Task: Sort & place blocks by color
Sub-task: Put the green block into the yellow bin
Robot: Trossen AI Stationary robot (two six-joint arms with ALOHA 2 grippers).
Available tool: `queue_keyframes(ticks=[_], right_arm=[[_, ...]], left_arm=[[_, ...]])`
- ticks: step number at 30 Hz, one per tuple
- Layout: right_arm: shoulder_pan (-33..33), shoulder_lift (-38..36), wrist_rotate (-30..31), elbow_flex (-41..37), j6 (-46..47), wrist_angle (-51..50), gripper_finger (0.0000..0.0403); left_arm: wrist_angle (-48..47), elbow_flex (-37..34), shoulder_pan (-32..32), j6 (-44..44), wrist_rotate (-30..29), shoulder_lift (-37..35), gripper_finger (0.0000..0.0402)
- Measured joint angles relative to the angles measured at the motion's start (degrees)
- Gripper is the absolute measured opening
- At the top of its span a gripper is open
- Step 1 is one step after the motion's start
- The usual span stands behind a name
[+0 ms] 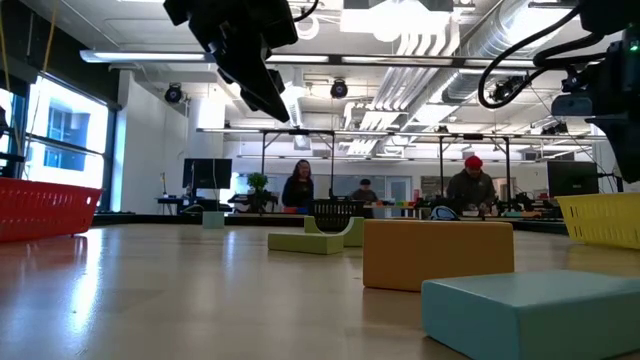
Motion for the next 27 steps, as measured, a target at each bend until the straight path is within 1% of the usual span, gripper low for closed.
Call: queue_keyframes(ticks=[5,9,14,22,27], right_arm=[[0.00,0.02,-0.47,0.00,0.53,-0.69,0.0133],[0.00,0.02,-1.98,0.00,1.80,-1.60,0.0133],[0.00,0.04,-3.88,0.00,0.80,-1.88,0.0133],[0.00,0.04,-4.11,0.00,0.37,-2.64,0.0134],[-0.43,0.04,-3.47,0.00,0.71,-2.70,0.0154]], left_arm=[[-0.13,0.00,0.00,1.40,-0.23,0.00,0.0188],[-0.19,0.00,-0.02,1.55,-2.28,0.00,0.0188],[-0.19,0.00,0.02,1.56,-3.95,-0.02,0.0188],[-0.19,0.00,0.02,1.55,-4.08,-0.01,0.0188],[-0.19,0.00,0.04,1.53,-4.07,-0.01,0.0188]])
